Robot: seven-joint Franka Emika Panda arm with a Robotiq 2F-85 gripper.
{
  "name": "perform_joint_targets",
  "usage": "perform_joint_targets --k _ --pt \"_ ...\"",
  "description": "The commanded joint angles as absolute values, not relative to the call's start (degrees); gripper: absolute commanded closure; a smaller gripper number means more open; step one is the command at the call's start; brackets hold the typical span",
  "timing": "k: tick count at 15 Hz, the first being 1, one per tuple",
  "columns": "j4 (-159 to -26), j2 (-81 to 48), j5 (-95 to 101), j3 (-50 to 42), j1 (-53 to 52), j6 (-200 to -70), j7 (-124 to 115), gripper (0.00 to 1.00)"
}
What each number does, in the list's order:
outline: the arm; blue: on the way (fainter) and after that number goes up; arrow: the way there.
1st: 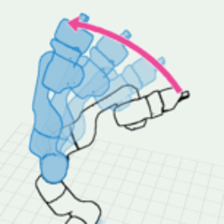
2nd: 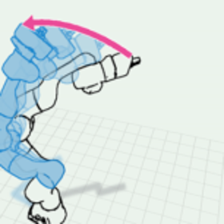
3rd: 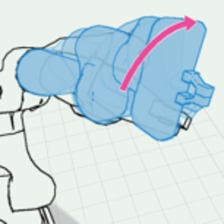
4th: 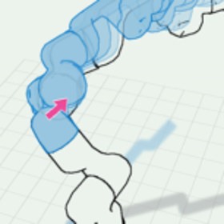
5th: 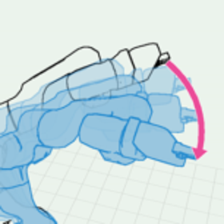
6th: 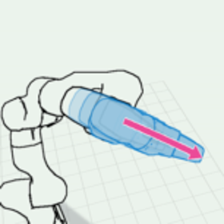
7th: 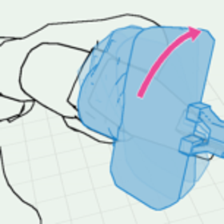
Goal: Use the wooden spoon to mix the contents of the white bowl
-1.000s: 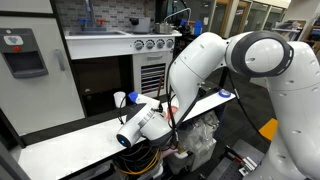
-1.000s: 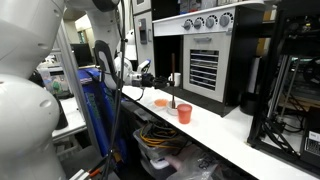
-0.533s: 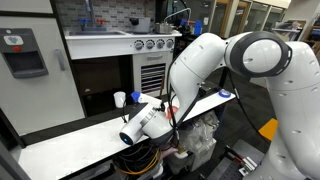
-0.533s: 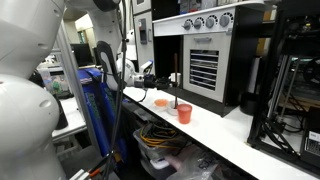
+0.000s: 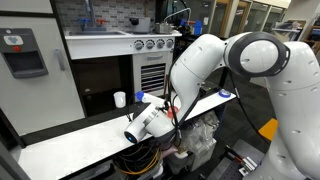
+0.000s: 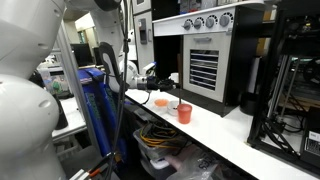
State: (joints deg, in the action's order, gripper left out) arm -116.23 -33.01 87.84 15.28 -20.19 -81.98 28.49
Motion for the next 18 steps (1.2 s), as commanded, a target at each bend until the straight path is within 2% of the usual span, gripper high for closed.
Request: perform_joint_targets --k 1,18 --pt "-117.1 -33.9 87.5 15.9 -19.3 -83.3 28.3 0.97" --pt "-115.1 -34.3 85.9 18.5 -20.0 -84.0 27.6 0.97"
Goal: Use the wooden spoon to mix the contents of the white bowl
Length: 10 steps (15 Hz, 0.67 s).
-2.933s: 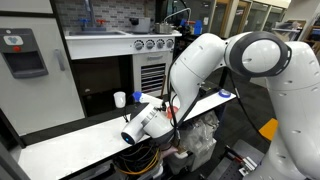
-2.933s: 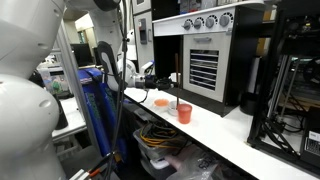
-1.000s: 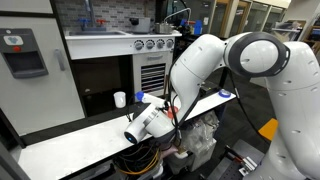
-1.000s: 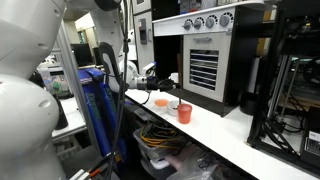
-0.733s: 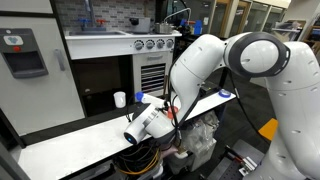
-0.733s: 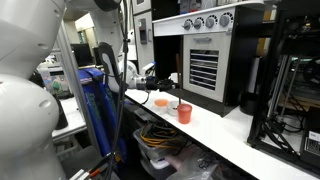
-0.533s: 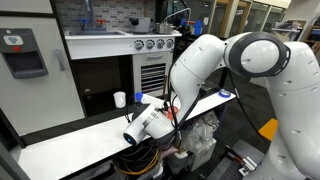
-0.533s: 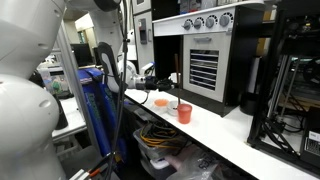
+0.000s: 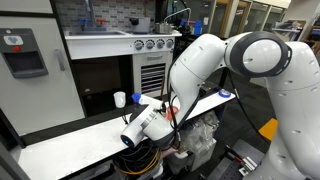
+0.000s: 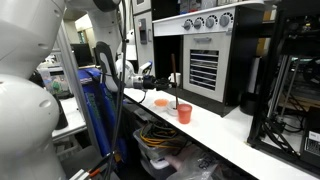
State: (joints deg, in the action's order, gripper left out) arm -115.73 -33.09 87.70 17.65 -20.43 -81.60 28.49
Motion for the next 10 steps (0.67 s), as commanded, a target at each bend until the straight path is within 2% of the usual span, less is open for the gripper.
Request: perform_joint_targets --k 1,10 --pt "-115.0 -34.2 85.8 18.6 -20.0 -84.1 27.6 0.97" --pt "-113.0 -34.2 85.1 19.3 -19.6 -86.5 27.2 0.97"
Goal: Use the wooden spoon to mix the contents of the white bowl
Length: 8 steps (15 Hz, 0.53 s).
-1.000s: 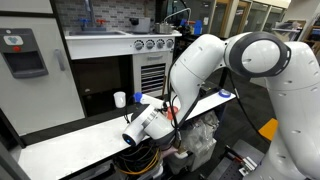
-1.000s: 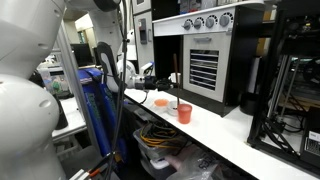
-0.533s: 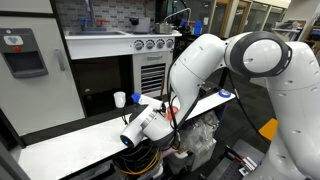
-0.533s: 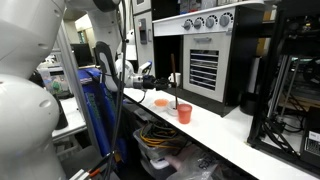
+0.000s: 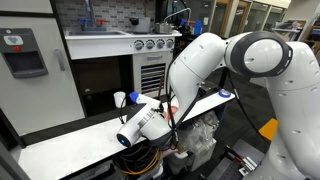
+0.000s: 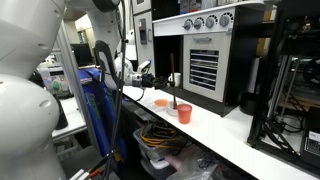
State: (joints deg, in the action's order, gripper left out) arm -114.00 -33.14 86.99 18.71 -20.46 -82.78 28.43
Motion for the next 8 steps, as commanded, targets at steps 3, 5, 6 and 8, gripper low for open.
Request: perform_joint_targets --k 3,5,6,8 --pt "-113.1 -34.3 85.3 19.0 -19.8 -86.5 26.9 0.97" --pt "-113.5 -34.4 85.6 18.7 -19.9 -86.0 26.8 0.97" --pt "-113.8 -34.4 86.0 18.4 -20.0 -85.5 26.7 0.97" --pt "-114.3 -34.3 86.6 17.9 -20.0 -84.9 26.6 0.97"
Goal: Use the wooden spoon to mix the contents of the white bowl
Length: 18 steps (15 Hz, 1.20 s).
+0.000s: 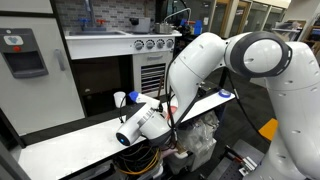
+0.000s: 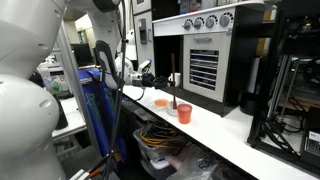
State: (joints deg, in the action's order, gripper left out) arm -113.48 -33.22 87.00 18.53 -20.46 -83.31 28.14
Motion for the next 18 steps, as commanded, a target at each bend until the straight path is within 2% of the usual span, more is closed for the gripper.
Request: perform_joint_targets --k 1,8,18 --pt "-114.5 -34.3 86.9 17.7 -20.1 -84.7 26.6 0.97" --pt "-117.3 -33.5 88.8 16.7 -20.1 -83.3 28.4 0.97" --pt "-117.6 -31.1 87.6 18.9 -17.7 -94.5 36.5 0.97"
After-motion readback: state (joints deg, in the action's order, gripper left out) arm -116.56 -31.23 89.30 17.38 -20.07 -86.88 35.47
